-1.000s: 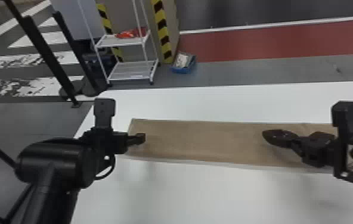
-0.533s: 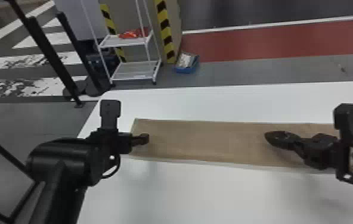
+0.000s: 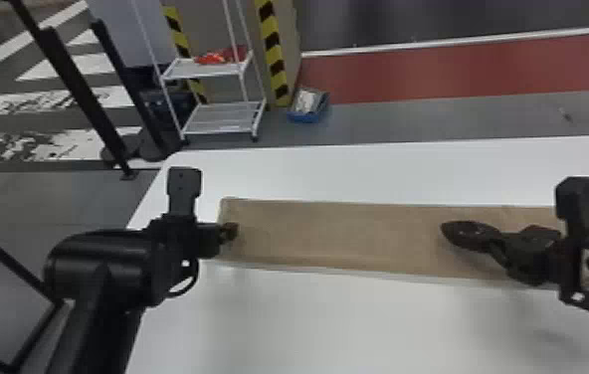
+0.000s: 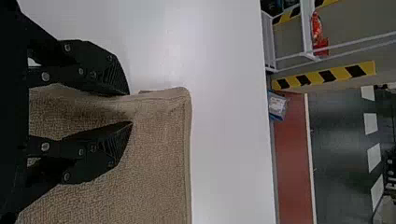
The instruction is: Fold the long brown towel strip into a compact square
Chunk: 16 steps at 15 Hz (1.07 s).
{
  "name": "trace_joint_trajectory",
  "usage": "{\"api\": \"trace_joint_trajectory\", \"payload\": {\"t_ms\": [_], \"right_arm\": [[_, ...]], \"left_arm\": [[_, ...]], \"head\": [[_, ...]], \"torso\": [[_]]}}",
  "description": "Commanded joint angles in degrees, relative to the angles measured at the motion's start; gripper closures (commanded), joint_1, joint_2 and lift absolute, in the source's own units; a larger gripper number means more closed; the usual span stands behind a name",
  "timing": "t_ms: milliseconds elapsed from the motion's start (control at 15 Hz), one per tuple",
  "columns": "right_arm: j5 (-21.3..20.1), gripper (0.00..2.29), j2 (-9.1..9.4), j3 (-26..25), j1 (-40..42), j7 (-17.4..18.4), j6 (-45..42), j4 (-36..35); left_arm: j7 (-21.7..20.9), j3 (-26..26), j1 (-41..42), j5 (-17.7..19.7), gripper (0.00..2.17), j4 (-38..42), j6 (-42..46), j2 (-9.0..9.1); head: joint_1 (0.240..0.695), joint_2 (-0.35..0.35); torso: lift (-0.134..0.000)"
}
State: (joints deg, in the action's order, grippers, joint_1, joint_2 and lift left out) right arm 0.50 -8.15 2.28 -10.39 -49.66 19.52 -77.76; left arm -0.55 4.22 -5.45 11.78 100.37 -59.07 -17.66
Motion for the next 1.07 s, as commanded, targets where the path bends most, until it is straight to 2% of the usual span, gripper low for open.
{"api": "trace_joint_trajectory", "payload": {"t_ms": [0, 200, 400, 533, 733, 800, 1000], "right_arm": [[0.0, 1.86, 0.07, 0.0, 0.0, 0.0, -0.6, 0.3], [0.0, 1.86, -0.02, -0.1, 0.0, 0.0, -1.1, 0.8], [0.1, 1.86, -0.11, -0.3, 0.1, 0.0, -2.7, 1.4], [0.5, 1.86, -0.11, -0.5, 0.3, 0.1, -3.7, 1.6], [1.2, 1.86, -0.02, -2.5, 1.2, 0.2, -6.2, 1.6], [1.3, 1.86, -0.11, -3.5, 1.5, 0.2, -6.4, 1.6], [3.1, 1.86, -1.16, -5.4, 2.2, 0.1, -7.4, 1.6]], "left_arm": [[0.0, 0.0, 0.0, 0.5, 1.85, 0.1, -1.2, 0.08], [0.1, 0.0, 0.1, 1.4, 1.85, 1.6, -1.7, 0.35], [0.5, 0.2, -0.2, 4.2, 1.85, 4.8, -4.0, 0.7], [1.3, 0.3, -1.0, 8.0, 1.85, 7.1, -4.7, 1.4], [3.7, 0.8, -3.6, 16.3, 1.85, 9.8, -12.3, 2.89], [5.3, 0.4, -4.4, 17.9, 1.85, 10.8, -13.1, 3.77], [8.2, -1.7, -6.9, 20.3, 1.85, 10.8, -16.7, 8.69]], "head": [[0.695, 0.243], [0.695, 0.242], [0.695, 0.23], [0.695, 0.218], [0.695, 0.188], [0.695, 0.16], [0.695, 0.112]], "torso": [[-0.128], [-0.128], [-0.128], [-0.128], [-0.128], [-0.128], [-0.128]]}}
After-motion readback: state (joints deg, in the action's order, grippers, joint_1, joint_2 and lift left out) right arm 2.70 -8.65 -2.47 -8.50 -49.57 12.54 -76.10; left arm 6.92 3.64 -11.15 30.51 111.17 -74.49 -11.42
